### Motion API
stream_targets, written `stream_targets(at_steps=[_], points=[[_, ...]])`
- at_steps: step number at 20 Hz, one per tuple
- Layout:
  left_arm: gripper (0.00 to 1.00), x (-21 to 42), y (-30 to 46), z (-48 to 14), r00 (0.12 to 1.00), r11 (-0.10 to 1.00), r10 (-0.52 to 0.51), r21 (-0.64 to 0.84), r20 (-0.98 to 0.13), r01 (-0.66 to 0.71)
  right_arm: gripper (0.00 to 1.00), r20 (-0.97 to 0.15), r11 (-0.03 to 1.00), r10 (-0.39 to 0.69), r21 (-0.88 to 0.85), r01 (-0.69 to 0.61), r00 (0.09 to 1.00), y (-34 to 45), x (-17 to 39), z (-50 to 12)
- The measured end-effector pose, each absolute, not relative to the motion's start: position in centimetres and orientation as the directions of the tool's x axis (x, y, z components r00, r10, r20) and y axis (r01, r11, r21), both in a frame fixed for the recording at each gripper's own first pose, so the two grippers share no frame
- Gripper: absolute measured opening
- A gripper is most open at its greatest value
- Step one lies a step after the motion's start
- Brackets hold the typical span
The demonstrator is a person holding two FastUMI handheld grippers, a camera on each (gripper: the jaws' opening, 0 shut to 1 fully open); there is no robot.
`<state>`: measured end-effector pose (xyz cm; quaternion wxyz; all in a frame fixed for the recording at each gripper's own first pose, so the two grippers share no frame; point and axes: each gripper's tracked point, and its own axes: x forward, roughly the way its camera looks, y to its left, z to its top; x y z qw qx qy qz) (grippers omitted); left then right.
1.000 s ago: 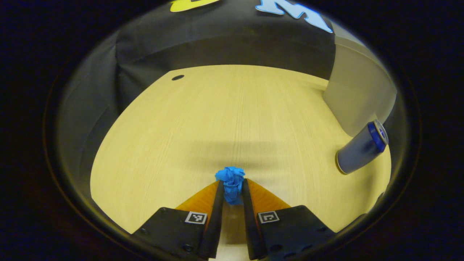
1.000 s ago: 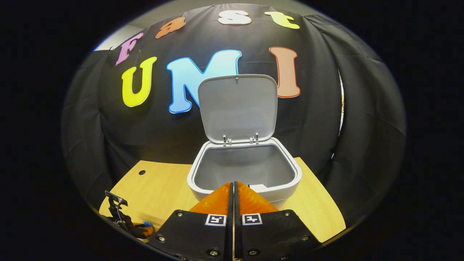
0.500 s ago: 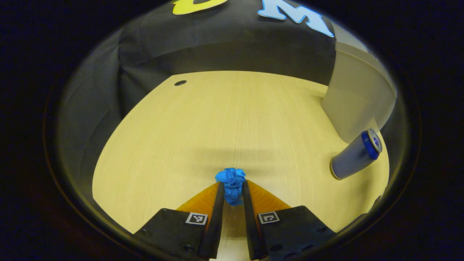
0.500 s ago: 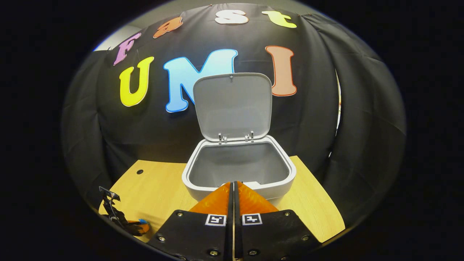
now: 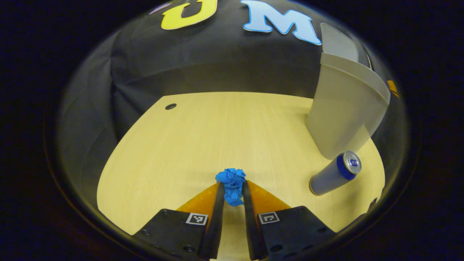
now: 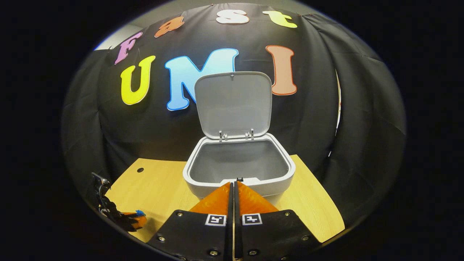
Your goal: Press the lid of the desktop garbage bin to open it, pick up the crumpled paper on the desktop and throw it into the bin, then pick up the pop can on the desktop and drop it into the bin, and finally close the garbage bin lid.
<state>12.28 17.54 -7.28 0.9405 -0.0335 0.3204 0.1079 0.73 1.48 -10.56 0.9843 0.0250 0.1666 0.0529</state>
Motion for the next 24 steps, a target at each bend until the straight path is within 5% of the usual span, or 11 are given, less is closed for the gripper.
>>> stream_targets(at_steps=[24], points=[[0.39,22.2,6.0,12.7,0.969,0.998,-0.038,0.031,-0.244,0.047,0.02,-0.354,0.996,0.087,0.047,-0.075,0.931,0.0,0.3,-12.0]])
